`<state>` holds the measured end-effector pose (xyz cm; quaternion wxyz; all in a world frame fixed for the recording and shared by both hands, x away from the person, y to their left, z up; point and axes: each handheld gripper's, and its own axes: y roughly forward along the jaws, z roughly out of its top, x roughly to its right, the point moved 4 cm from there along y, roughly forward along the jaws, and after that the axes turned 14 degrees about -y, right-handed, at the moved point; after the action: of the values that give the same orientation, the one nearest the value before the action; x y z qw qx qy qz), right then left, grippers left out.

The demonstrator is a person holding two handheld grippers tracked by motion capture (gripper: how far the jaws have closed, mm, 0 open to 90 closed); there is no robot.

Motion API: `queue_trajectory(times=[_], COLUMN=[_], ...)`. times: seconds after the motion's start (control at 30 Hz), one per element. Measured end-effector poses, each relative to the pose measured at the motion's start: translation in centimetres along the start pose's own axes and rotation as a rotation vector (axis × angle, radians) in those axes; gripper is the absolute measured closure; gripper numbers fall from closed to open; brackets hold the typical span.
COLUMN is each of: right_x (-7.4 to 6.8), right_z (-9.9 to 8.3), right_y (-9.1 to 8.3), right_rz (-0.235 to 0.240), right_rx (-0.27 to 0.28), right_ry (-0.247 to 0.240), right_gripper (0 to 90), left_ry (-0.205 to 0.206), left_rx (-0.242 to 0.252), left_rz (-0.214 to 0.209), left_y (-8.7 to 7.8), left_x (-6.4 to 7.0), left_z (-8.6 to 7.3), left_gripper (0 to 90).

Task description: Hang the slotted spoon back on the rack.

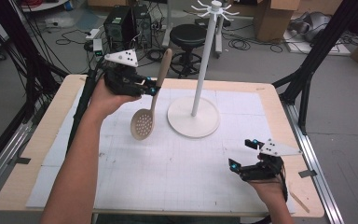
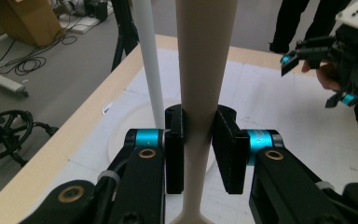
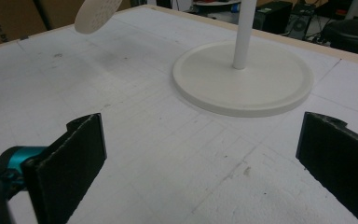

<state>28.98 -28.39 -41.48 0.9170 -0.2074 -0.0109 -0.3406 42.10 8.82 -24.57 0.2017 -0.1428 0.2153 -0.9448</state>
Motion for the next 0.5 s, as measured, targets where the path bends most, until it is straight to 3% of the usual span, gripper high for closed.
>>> queue_trajectory(times=[0.2,0.5], right_x=[0.0,0.0], right_z=[-0.1,-0.1], right_y=[0.0,0.1], right_rz=[0.003,0.003], right_rx=[-0.001,0.000], right_ry=[0.003,0.002], right_gripper=[0.2,0.2], left_ry=[-0.004,-0.016], left_rx=[-0.010,-0.005], left_rz=[0.019,-0.003], left_y=[-0.2,0.7], left_x=[-0.3,-1.0], left_z=[2.7,6.0], left_gripper=[75.0,75.0])
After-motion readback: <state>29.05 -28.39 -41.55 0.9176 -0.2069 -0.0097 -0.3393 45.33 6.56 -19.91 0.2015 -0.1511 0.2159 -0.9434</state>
